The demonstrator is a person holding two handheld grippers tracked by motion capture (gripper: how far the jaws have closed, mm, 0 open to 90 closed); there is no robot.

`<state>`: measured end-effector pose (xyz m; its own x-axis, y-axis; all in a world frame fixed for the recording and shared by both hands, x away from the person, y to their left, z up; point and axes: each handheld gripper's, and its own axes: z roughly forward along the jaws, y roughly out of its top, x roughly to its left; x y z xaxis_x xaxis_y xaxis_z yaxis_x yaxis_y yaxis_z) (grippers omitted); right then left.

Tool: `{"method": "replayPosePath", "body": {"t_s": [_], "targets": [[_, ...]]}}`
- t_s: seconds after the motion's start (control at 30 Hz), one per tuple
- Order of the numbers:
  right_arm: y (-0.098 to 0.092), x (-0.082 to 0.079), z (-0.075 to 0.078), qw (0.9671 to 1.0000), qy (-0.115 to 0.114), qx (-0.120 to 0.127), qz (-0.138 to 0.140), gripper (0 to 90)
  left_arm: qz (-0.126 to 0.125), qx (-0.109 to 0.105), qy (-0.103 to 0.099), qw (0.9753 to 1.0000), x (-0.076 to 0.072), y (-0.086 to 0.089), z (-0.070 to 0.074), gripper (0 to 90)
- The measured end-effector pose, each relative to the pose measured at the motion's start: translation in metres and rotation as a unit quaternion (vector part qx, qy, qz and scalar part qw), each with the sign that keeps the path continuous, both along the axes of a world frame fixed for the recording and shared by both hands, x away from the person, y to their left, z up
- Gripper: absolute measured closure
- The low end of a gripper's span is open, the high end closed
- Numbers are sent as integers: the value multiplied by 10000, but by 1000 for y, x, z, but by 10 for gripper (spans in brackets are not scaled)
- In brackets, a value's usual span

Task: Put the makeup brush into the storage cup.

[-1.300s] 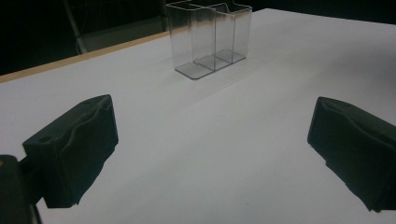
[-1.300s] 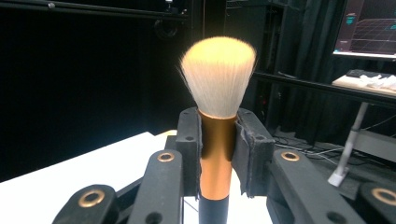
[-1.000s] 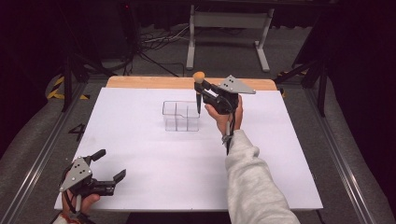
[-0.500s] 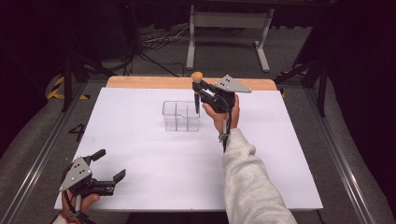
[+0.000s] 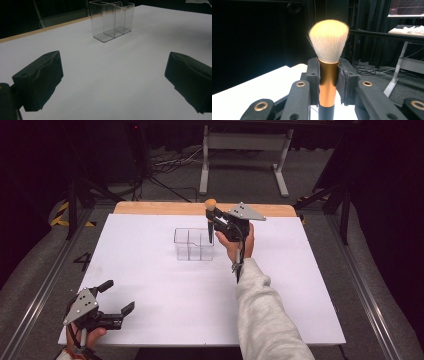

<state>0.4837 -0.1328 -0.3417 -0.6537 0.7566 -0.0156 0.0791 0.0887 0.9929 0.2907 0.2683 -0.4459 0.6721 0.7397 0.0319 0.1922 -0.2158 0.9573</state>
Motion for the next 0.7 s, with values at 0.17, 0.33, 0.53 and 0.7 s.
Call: {"method": "replayPosePath", "body": {"t_s": [0.17, 0.33, 0.53, 0.7], "targets": [[1, 1, -4, 10000, 53, -11, -2, 737, 9, -4, 19, 10000, 0, 1, 0, 23], [3, 1, -10, 9999, 123, -11, 20, 737, 27, -49, -3, 10000, 0, 1, 0, 23], [3, 0, -15, 9998, 187, -3, 26, 737, 29, -35, -1, 10000, 0, 0, 0, 23], [2, -1, -21, 9997, 253, 12, -13, 737, 16, -35, -1, 10000, 0, 0, 0, 23]]}}
